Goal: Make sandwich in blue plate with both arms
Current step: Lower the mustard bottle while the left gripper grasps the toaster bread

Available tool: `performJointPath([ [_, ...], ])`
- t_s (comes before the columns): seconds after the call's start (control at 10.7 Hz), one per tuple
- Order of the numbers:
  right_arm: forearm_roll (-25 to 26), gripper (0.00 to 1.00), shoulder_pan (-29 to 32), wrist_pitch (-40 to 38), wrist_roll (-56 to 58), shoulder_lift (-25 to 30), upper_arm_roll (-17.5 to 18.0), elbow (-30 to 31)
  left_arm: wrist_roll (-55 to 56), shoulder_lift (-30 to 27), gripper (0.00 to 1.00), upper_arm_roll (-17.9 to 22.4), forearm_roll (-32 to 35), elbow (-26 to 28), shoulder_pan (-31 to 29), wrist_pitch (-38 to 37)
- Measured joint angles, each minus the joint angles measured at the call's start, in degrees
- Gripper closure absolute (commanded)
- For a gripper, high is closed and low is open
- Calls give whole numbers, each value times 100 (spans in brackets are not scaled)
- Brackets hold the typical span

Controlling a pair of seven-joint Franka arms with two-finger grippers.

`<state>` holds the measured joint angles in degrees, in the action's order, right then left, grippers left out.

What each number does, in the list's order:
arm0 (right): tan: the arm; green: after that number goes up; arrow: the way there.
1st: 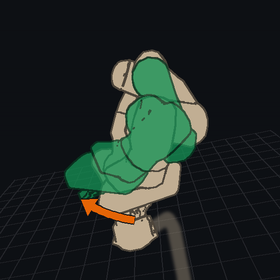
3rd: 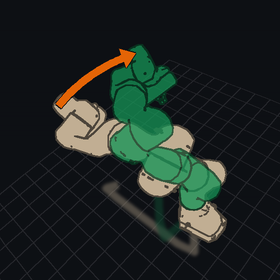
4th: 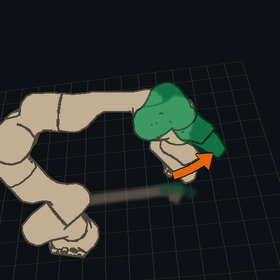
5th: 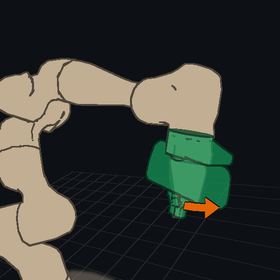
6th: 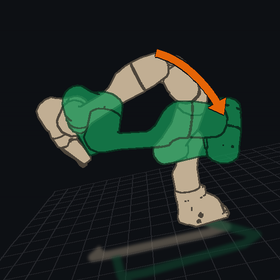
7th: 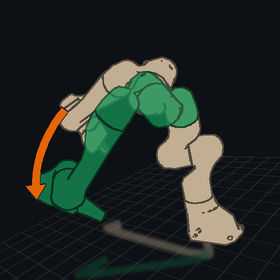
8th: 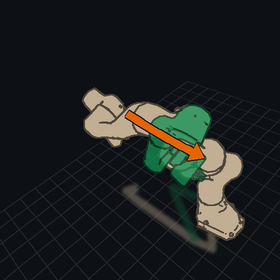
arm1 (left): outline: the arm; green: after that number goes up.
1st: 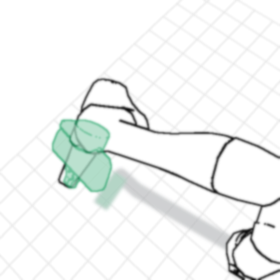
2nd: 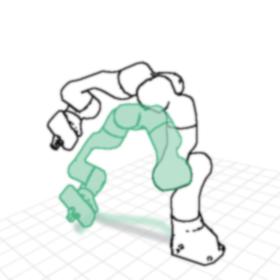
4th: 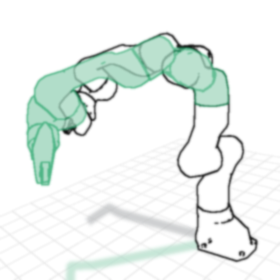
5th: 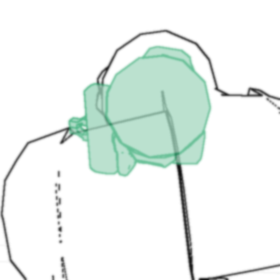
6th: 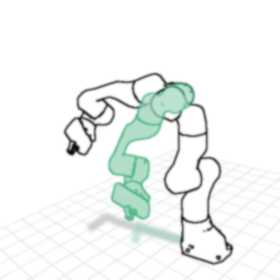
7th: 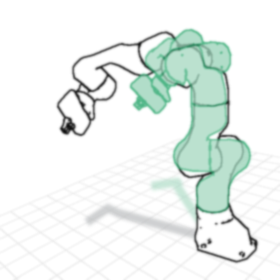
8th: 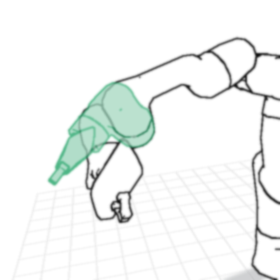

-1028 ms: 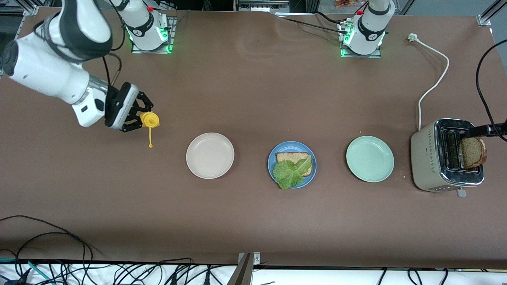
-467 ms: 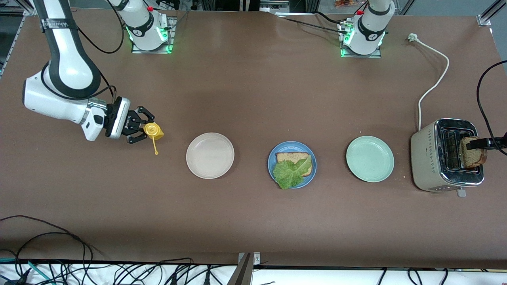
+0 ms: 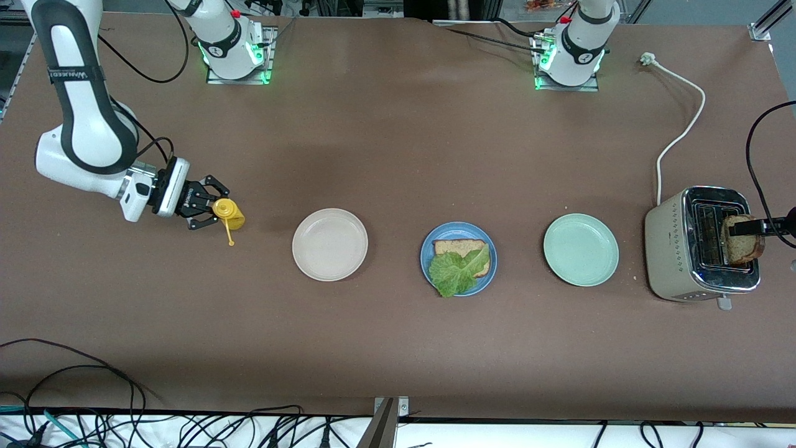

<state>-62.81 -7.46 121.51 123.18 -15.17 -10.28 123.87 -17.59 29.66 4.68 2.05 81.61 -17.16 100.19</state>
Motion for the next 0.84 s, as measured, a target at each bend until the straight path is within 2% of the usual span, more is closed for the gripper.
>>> performJointPath([
  [0.37, -445, 100, 140, -642, 990, -460, -372, 5, -178, 18, 96, -2, 0, -23, -39, 0],
  [0.47, -449, 100, 230, -803, 1086, -523, -399, 5, -210, 18, 100, -3, 0, -26, -44, 0],
  [0.84, -450, 100, 377, -1581, 1339, -718, -792, 4, -451, 18, 100, -3, 0, -48, -61, 0],
])
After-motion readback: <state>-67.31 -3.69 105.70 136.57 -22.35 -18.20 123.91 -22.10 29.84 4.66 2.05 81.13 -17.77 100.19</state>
